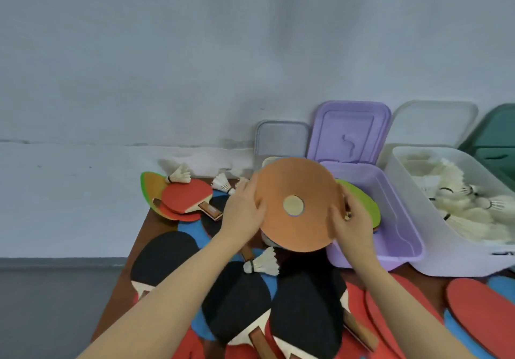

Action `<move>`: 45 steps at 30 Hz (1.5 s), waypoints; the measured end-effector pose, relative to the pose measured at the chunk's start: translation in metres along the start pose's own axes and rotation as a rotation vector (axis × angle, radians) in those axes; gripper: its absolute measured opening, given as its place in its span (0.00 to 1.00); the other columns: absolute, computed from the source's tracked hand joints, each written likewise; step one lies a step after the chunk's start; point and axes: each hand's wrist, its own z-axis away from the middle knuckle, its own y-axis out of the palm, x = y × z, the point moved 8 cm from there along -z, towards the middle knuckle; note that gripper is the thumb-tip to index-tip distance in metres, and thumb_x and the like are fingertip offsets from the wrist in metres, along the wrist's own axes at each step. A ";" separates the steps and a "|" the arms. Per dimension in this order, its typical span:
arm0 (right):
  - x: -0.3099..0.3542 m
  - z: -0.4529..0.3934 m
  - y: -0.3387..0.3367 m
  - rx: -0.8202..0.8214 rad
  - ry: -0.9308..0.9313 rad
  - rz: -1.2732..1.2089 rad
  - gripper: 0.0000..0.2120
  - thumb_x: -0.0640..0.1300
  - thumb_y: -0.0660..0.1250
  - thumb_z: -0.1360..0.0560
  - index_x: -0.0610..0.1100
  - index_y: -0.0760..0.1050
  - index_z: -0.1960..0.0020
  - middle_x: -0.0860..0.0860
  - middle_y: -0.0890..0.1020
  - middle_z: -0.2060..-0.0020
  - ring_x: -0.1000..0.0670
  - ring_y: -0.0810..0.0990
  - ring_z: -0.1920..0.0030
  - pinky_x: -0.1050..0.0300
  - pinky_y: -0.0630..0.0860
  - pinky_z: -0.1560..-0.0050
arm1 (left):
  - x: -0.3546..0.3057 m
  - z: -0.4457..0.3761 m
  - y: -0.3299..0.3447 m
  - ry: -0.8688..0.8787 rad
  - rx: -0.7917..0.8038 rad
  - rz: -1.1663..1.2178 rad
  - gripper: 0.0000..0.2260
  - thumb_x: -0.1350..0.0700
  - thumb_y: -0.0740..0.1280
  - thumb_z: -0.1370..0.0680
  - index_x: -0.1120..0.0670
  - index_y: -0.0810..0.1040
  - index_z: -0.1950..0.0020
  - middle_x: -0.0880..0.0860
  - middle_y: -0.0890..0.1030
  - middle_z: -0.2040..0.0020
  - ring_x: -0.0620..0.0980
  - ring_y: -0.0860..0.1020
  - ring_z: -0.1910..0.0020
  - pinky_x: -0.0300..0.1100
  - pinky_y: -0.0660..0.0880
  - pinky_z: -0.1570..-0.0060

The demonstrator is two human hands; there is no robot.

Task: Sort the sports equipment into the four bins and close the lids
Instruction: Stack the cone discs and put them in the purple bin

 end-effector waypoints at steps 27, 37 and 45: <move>-0.176 -0.113 -0.072 0.284 0.128 0.576 0.23 0.41 0.61 0.24 0.36 0.65 0.31 0.38 0.68 0.33 0.37 0.68 0.34 0.48 0.63 0.34 | -0.071 -0.105 0.221 0.045 0.349 -0.569 0.22 0.50 0.54 0.20 0.52 0.58 0.26 0.54 0.59 0.26 0.55 0.60 0.30 0.47 0.58 0.37; -0.088 -0.090 -0.018 0.359 -0.180 0.503 0.12 0.44 0.59 0.26 0.42 0.76 0.47 0.44 0.79 0.52 0.41 0.75 0.52 0.45 0.73 0.51 | -0.054 -0.059 0.110 0.061 0.185 -0.599 0.33 0.43 0.41 0.29 0.53 0.66 0.29 0.53 0.68 0.31 0.54 0.66 0.33 0.47 0.59 0.36; -0.015 -0.058 0.081 0.426 -0.282 0.359 0.16 0.42 0.61 0.25 0.41 0.75 0.39 0.44 0.78 0.45 0.42 0.76 0.45 0.48 0.71 0.43 | 0.025 -0.030 0.001 -0.089 0.042 -0.570 0.19 0.50 0.56 0.21 0.53 0.68 0.30 0.52 0.68 0.30 0.52 0.65 0.32 0.47 0.58 0.36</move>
